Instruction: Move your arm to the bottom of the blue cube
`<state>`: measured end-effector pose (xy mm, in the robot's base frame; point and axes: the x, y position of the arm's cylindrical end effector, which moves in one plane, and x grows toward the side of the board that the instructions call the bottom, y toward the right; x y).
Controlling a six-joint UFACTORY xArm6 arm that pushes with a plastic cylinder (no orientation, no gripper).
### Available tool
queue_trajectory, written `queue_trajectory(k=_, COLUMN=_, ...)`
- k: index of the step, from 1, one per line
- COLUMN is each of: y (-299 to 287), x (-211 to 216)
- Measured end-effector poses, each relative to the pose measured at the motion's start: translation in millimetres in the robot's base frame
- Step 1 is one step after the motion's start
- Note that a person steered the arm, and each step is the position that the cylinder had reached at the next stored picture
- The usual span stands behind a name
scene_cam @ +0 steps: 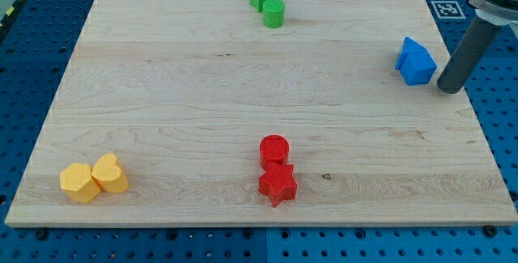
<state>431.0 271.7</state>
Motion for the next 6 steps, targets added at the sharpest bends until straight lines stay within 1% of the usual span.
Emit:
queue_trajectory(k=2, y=-1, x=1)
queue_trajectory(k=5, y=-5, x=14)
queue_trajectory(k=6, y=-19, x=18)
